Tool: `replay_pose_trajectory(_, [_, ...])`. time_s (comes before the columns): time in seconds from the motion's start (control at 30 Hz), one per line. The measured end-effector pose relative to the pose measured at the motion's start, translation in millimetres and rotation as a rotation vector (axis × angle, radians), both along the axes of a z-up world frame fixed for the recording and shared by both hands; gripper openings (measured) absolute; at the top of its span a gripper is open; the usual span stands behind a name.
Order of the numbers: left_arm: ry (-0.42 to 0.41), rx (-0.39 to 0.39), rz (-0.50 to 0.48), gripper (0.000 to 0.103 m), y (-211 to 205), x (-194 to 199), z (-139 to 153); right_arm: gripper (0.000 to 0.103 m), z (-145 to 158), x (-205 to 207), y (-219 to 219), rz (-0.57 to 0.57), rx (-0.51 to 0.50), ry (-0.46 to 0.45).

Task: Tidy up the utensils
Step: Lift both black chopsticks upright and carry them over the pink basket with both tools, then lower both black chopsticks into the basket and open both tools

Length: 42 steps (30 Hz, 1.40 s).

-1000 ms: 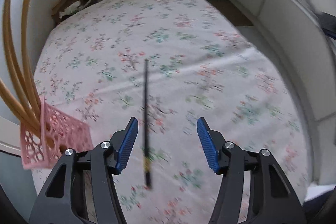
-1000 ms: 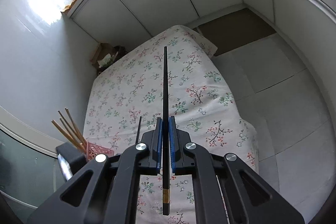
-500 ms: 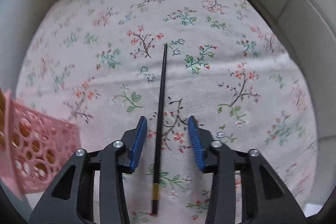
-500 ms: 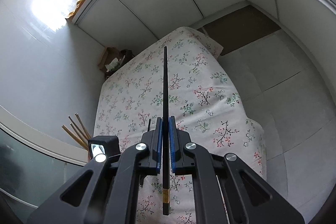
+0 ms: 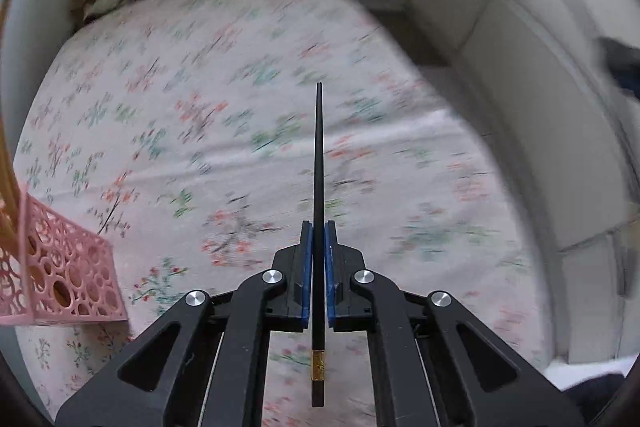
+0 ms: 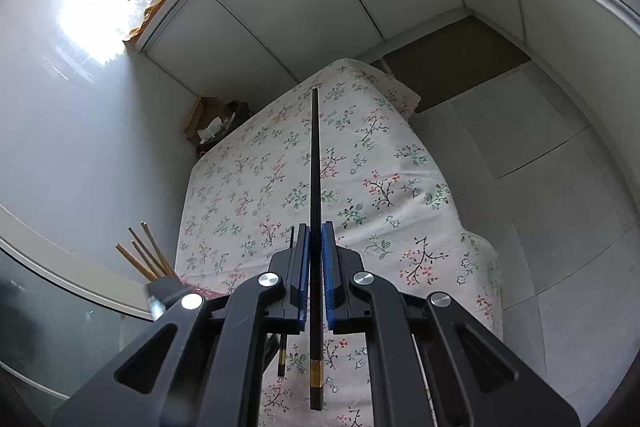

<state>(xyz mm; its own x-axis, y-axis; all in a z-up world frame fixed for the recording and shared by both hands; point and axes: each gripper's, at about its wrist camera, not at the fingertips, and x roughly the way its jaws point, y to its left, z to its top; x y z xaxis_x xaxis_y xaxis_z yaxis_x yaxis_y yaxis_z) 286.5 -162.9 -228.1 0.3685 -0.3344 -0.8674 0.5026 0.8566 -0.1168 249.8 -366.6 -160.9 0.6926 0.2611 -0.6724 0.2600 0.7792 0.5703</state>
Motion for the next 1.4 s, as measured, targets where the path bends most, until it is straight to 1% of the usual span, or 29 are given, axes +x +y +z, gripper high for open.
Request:
replay_pose_trajectory(0.1, [-0.056,-0.07,-0.054,0.005,1,-18,24,0.006,0,2,3,0.004,-0.005,-0.006])
replay_pose_trajectory(0.2, [-0.106,-0.109,-0.084,0.005,2,-28,40,0.006,2,2,7,0.014,-0.013,-0.016])
replay_pose_trajectory(0.33, [-0.159,-0.098,-0.071,0.005,0,-35,50,0.006,5,3,15,0.035,-0.025,-0.034])
replay_pose_trajectory(0.47, [-0.204,-0.108,-0.06,0.005,13,-42,66,0.006,8,4,24,0.06,-0.047,-0.049])
replay_pose_trajectory(0.6, [-0.238,-0.142,-0.058,0.005,27,-52,84,0.006,9,7,35,0.081,-0.06,-0.056])
replay_pose_trajectory(0.67, [-0.261,-0.171,-0.06,0.005,36,-54,93,0.006,11,6,41,0.085,-0.065,-0.077])
replay_pose_trajectory(0.7, [-0.275,-0.188,-0.061,0.005,40,-55,99,0.006,14,6,44,0.091,-0.066,-0.097])
replay_pose_trajectory(0.77, [-0.334,-0.226,-0.051,0.005,55,-57,114,0.006,19,4,50,0.099,-0.071,-0.135])
replay_pose_trajectory(0.8, [-0.377,-0.254,-0.036,0.005,69,-55,123,0.006,23,3,54,0.106,-0.073,-0.16])
replay_pose_trajectory(0.87, [-0.433,-0.307,0.001,0.005,92,-50,134,0.006,28,0,61,0.118,-0.078,-0.204])
replay_pose_trajectory(0.93, [-0.486,-0.359,0.064,0.005,124,-37,140,0.006,34,-2,69,0.132,-0.089,-0.247])
replay_pose_trajectory(1.0, [-0.505,-0.397,0.116,0.005,149,-25,140,0.006,37,-3,77,0.144,-0.089,-0.281])
replay_pose_trajectory(1.03, [-0.515,-0.408,0.153,0.005,164,-19,140,0.006,38,-3,80,0.149,-0.089,-0.294])
replay_pose_trajectory(1.1, [-0.528,-0.43,0.193,0.005,183,-12,135,0.006,40,-3,88,0.16,-0.09,-0.313])
replay_pose_trajectory(1.17, [-0.554,-0.43,0.207,0.005,191,-9,128,0.006,40,-3,95,0.171,-0.088,-0.33])
replay_pose_trajectory(1.27, [-0.599,-0.409,0.211,0.005,194,-7,116,0.006,41,-2,106,0.189,-0.09,-0.35])
replay_pose_trajectory(1.4, [-0.615,-0.392,0.204,0.005,191,-1,93,0.006,39,-1,120,0.214,-0.093,-0.36])
